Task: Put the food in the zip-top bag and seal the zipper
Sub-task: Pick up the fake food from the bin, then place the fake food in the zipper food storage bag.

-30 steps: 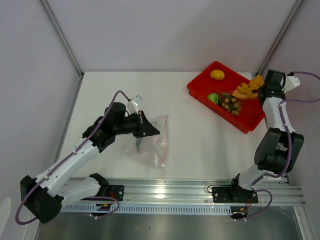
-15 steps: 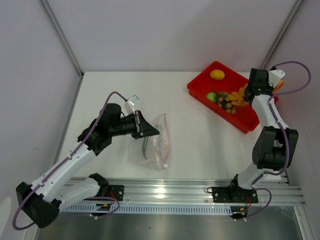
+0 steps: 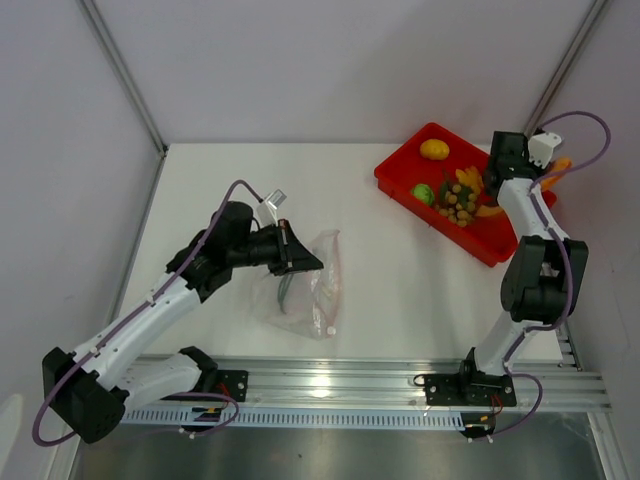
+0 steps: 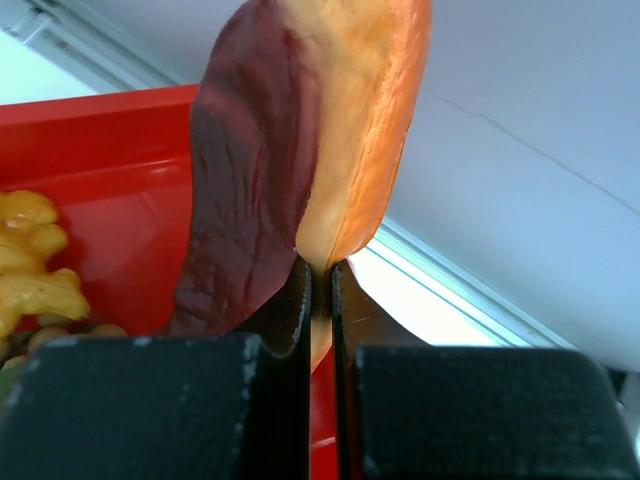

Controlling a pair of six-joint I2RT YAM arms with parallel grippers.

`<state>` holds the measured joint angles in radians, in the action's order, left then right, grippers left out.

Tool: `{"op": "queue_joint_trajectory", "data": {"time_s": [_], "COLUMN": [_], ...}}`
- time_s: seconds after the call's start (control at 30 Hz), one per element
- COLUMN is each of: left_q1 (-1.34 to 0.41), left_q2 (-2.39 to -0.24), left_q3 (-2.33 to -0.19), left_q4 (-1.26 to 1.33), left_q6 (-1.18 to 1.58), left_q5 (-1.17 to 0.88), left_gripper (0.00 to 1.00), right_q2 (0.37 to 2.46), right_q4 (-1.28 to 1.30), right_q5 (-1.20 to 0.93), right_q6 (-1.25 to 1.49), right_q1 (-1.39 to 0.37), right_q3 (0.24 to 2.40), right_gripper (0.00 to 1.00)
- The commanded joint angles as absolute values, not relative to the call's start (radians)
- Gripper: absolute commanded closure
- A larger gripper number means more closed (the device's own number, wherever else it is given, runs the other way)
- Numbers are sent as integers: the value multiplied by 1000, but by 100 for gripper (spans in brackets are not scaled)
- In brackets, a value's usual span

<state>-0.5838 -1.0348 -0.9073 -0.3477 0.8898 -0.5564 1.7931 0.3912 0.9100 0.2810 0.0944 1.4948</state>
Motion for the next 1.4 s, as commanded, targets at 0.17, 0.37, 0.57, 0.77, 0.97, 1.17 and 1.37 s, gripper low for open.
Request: {"op": "queue_joint_trajectory", "data": {"time_s": [0.17, 0.37, 0.57, 0.77, 0.97, 1.17, 1.37], "left_q1": [-577, -578, -577, -577, -578, -577, -578], "left_q2": [-1058, -1103, -1158, -1193, -1253, -1324, -1359], "left_q3": [-1002, -1083, -1135, -1129, -1155, -1209, -1242], "left_q4": [-353, -414, -433, -425, -423, -416, -393], "left_q6": [884, 925, 979, 1028, 1068, 1083, 1089], "left_q5": [-545, -460, -433, -411, -356, -348, -374], "left_gripper": [99, 99, 99, 100, 99, 99, 99], "right_q2": [1505, 1347, 1256, 1198, 1170, 1204, 1233], "right_q4": [416, 462, 451, 463, 541, 659, 678], "right_q5": [985, 976, 1075, 1032, 1135, 1259, 1284], "right_q6": [256, 192, 106, 117, 155, 252, 301], "right_q1": [89, -104, -337, -474, -786, -1023, -1149], "right_q3": [1468, 1474, 1431, 1407, 1446, 1540, 1575], "right_gripper": [100, 100, 100, 100, 100, 100, 100]}}
